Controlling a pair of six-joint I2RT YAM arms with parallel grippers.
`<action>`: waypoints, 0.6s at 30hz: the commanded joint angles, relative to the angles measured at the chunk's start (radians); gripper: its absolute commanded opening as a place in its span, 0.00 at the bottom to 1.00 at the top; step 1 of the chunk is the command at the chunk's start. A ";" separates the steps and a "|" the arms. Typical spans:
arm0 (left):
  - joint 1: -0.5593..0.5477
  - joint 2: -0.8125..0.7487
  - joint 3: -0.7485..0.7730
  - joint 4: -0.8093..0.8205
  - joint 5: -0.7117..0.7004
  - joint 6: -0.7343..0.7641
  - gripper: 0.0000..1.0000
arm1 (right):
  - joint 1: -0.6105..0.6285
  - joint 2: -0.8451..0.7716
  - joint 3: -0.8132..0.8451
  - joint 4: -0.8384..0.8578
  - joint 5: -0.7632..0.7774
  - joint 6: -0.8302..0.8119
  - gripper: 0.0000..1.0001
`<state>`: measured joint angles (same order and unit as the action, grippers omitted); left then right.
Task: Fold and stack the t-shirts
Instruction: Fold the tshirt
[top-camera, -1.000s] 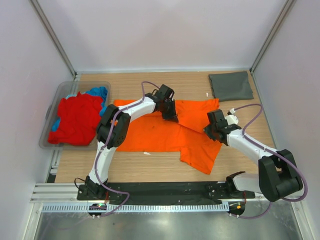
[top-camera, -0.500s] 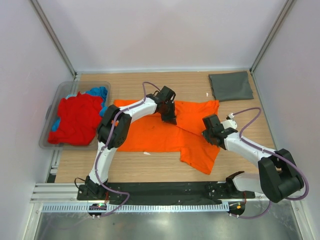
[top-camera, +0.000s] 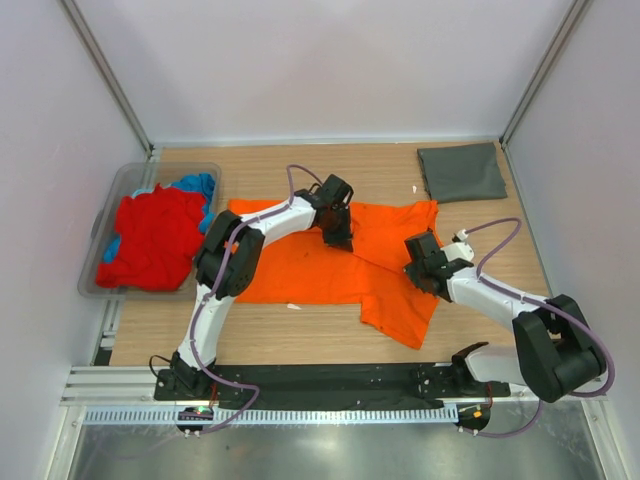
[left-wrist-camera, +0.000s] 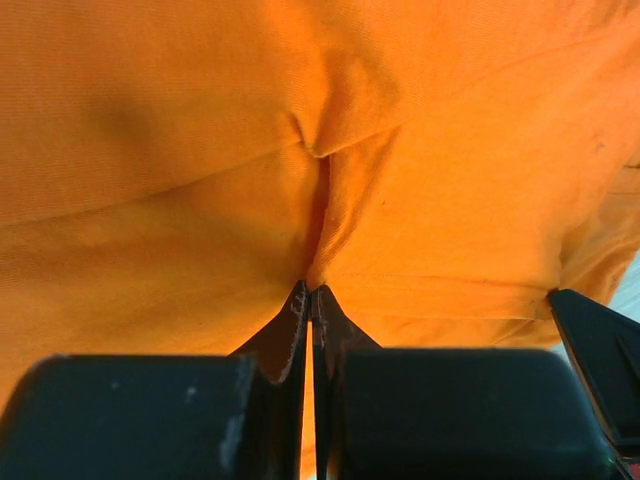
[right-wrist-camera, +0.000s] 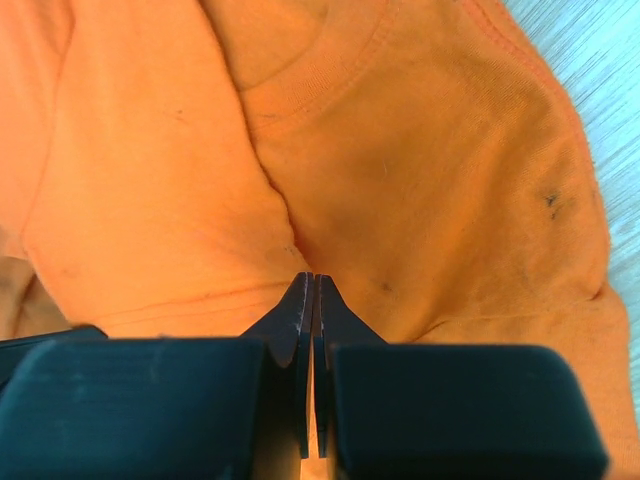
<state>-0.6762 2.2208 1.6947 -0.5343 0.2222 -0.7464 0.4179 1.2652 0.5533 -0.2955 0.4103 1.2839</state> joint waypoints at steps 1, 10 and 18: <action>-0.003 -0.052 -0.017 -0.035 -0.072 0.024 0.04 | 0.004 0.011 0.010 0.021 0.031 -0.035 0.07; 0.012 -0.127 0.065 -0.153 -0.148 0.107 0.37 | -0.080 -0.020 0.209 -0.079 0.049 -0.266 0.41; 0.209 -0.128 0.103 -0.184 -0.147 0.150 0.38 | -0.343 0.183 0.326 0.191 -0.387 -0.675 0.43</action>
<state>-0.5735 2.1323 1.7573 -0.6937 0.1005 -0.6357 0.1204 1.3792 0.8257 -0.2390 0.2188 0.8181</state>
